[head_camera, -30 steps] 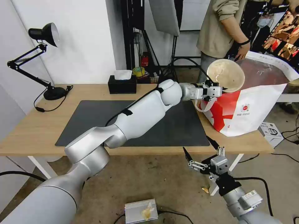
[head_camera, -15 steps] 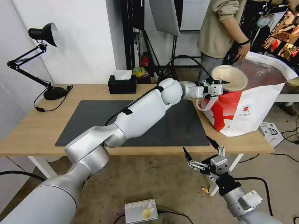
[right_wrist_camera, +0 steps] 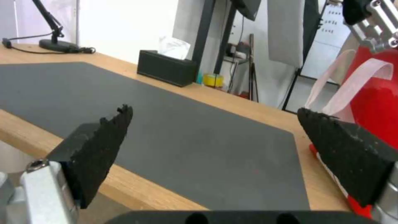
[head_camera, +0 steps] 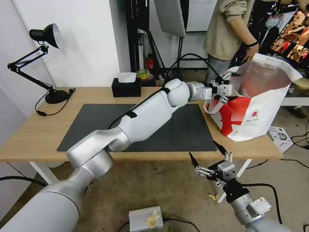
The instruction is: Pick up the trash from the table and place it into the takeout bag.
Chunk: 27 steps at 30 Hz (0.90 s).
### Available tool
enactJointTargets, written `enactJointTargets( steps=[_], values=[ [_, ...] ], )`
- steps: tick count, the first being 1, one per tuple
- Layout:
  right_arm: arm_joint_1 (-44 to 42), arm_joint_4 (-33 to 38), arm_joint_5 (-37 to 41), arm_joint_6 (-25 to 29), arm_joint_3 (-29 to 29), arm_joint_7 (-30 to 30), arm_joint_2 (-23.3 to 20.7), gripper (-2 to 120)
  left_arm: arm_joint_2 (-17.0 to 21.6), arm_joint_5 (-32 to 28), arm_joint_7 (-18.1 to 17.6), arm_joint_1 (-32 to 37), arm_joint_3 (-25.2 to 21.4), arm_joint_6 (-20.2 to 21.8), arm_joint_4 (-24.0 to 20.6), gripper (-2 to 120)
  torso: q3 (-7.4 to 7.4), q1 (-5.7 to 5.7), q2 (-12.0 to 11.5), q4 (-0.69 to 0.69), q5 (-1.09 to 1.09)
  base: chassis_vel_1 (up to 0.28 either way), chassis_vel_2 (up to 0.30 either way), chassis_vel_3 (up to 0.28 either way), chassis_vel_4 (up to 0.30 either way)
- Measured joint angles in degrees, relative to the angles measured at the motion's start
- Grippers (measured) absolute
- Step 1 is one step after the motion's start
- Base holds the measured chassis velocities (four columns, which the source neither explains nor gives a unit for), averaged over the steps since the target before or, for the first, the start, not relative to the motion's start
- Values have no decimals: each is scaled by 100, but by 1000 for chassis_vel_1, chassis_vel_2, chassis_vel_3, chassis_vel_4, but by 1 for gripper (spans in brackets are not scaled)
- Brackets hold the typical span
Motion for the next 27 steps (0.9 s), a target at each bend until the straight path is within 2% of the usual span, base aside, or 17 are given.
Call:
enactJointTargets(
  steps=[10,19,23,25,27],
  values=[
    [0,0,0,0,0,0,0,100,-2,101,-200,-27,-8,-8,-57,100,0,0,0,0,0,0,0,0,0],
    [0,0,0,0,0,0,0,100,0,84,-597,-27,-106,-36,-89,100,0,0,0,0,0,0,0,0,0],
    [0,0,0,0,0,0,0,100,9,-277,-916,55,-196,-98,-150,100,0,0,0,0,0,0,0,0,0],
    [0,0,0,0,0,0,0,100,10,-375,-942,71,-200,-98,-158,100,0,0,0,0,0,0,0,0,0],
    [0,0,0,0,0,0,0,100,19,-840,-995,152,-245,-83,-186,100,0,0,0,0,0,0,0,0,0]
  ],
)
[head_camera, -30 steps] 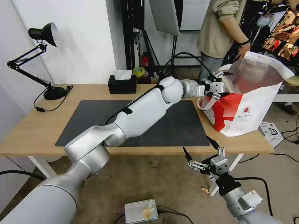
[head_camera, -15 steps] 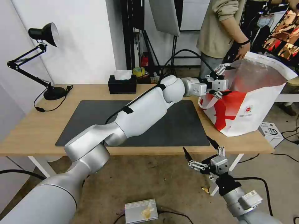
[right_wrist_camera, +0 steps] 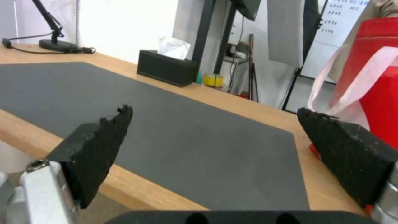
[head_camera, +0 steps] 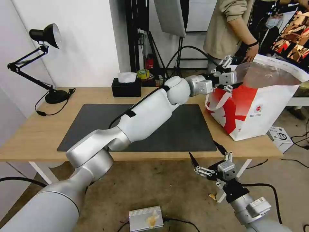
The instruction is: Pick up the trash from the table and place it into the takeout bag.
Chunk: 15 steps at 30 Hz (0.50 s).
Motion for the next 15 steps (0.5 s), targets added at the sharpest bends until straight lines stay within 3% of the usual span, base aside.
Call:
enactJointTargets(
  steps=[6,15],
  values=[
    [0,0,0,0,0,0,0,100,20,-685,27,125,-71,73,-89,100,0,0,0,0,0,0,0,0,0],
    [0,0,0,0,0,0,0,100,372,-2103,-94,458,29,720,-677,100,0,0,0,0,-1,0,0,0,0]
  ],
)
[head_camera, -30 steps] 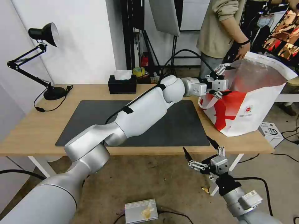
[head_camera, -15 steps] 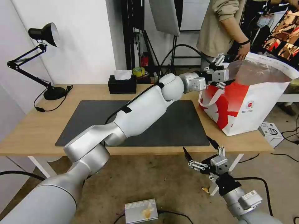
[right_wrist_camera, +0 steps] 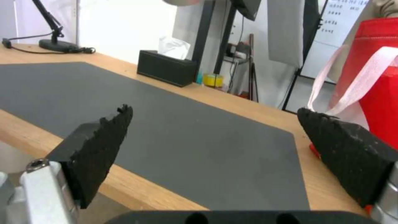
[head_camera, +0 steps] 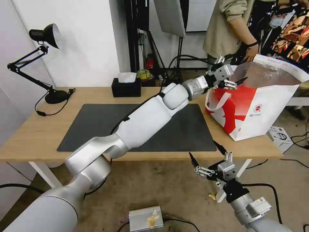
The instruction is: Pick up the trash from the table and place it into the takeout bag.
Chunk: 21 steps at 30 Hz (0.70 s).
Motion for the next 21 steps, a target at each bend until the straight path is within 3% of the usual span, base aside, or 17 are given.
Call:
enactJointTargets(
  steps=[4,21],
  values=[
    [0,0,0,0,0,0,0,100,422,-777,-101,233,-29,368,-490,100,0,0,0,0,0,0,0,0,0],
    [0,0,0,0,0,0,0,100,1670,-2047,-477,979,-662,1087,-2192,100,0,0,0,0,-1,0,0,0,0]
  ],
)
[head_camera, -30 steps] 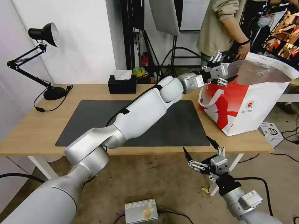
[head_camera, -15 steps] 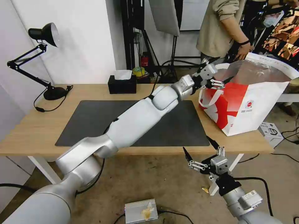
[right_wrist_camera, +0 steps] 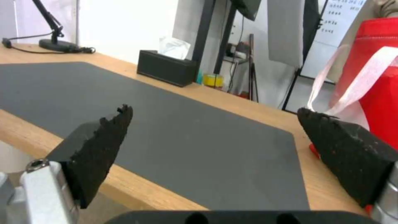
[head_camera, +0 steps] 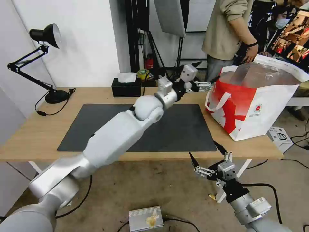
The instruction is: Pick up the trash from the table and place it into the takeout bag.
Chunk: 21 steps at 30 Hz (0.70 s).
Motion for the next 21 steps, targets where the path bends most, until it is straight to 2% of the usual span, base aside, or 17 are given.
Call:
enactJointTargets(
  steps=[7,11,12,16,17,21],
  values=[
    [0,0,0,0,0,0,0,100,475,-56,3,377,-414,144,-536,100,0,0,0,0,1,0,0,0,0],
    [0,0,0,0,0,0,0,100,872,-4,9,1012,-875,216,-1105,100,0,0,0,1,0,0,0,0,0],
    [0,0,0,0,0,0,0,100,872,-4,9,1012,-875,216,-1105,100,0,0,0,1,0,0,0,0,0],
    [0,0,0,0,0,0,0,100,1245,95,71,1858,-1590,249,-1622,100,0,0,0,0,-2,0,0,0,0],
    [0,0,0,0,0,0,0,100,1245,95,71,1858,-1590,249,-1622,100,0,0,0,0,-2,0,0,0,0],
    [0,0,0,0,-1,0,0,100,1670,174,252,2727,-2571,249,-2061,100,0,0,0,1,-1,0,0,0,0]
  ],
)
